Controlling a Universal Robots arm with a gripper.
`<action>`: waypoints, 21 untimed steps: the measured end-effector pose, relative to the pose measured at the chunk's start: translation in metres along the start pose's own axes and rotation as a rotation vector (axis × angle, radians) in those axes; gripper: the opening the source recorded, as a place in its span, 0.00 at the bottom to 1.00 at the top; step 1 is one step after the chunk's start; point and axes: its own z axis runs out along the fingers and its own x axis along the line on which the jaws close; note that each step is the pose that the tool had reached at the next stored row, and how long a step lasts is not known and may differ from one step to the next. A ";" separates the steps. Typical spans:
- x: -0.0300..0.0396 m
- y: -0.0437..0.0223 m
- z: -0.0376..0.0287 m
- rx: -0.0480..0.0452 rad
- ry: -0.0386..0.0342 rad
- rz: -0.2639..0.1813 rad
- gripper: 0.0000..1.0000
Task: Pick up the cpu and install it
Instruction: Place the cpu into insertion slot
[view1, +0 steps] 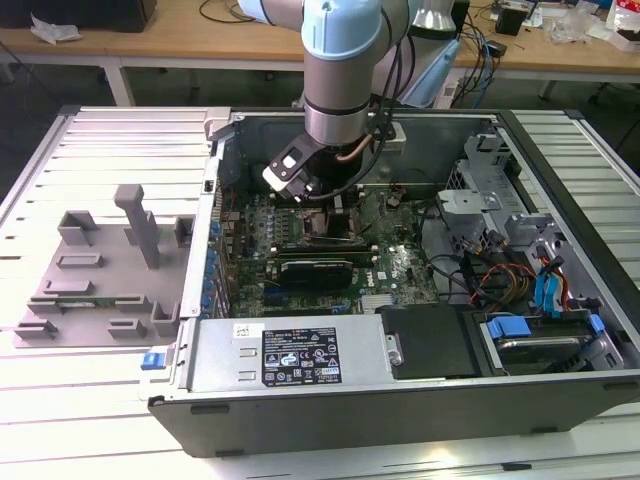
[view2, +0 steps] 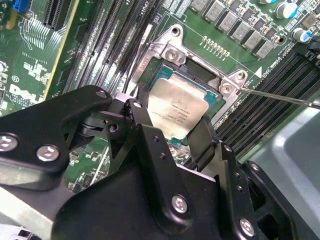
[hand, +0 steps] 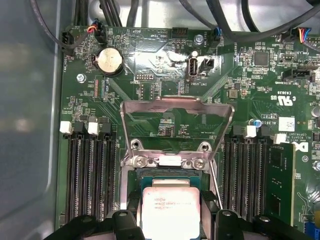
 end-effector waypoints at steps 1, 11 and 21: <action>0.0000 0.0000 0.0002 -0.0001 -0.0002 0.007 0.55; 0.0022 0.0007 0.0011 0.0003 -0.0013 0.028 0.55; 0.0018 0.0006 0.0040 -0.0010 -0.0007 0.028 0.55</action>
